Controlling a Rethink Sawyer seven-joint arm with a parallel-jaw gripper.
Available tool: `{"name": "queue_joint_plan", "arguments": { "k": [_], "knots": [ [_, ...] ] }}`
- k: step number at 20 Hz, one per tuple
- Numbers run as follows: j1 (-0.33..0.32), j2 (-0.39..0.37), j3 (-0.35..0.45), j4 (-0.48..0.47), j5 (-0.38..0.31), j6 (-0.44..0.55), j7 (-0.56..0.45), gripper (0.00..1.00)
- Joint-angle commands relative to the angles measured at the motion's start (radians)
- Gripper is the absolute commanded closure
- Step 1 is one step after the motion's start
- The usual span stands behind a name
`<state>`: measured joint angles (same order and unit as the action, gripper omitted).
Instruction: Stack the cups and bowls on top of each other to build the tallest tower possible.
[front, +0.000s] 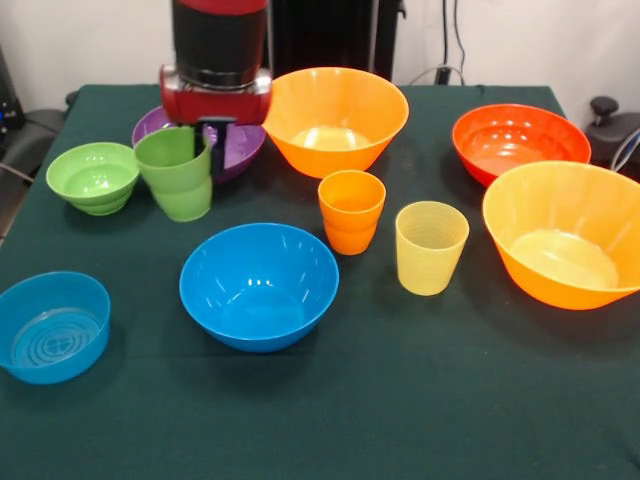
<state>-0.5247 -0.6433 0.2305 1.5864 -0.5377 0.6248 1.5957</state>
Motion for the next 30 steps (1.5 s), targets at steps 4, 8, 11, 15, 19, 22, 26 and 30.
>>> {"name": "queue_joint_plan", "arguments": {
  "k": [4, 8, 11, 15, 19, 22, 26, 30],
  "knots": [
    [0.174, -0.04, -0.022, -0.04, 0.045, 0.155, 0.139, 1.0],
    [0.255, 0.018, -0.051, -0.132, 0.073, 0.193, 0.201, 1.0],
    [0.315, 0.078, -0.074, -0.213, 0.098, 0.216, 0.246, 1.0],
    [0.389, 0.175, -0.08, -0.337, 0.138, 0.236, 0.297, 1.0],
    [0.441, 0.255, -0.075, -0.476, 0.161, 0.296, 0.294, 1.0],
    [0.47, 0.311, -0.085, -0.574, 0.173, 0.352, 0.308, 1.0],
    [0.472, 0.379, -0.09, -0.64, 0.191, 0.349, 0.325, 1.0],
    [0.473, 0.422, -0.115, -0.691, 0.188, 0.355, 0.325, 1.0]
  ]
}}
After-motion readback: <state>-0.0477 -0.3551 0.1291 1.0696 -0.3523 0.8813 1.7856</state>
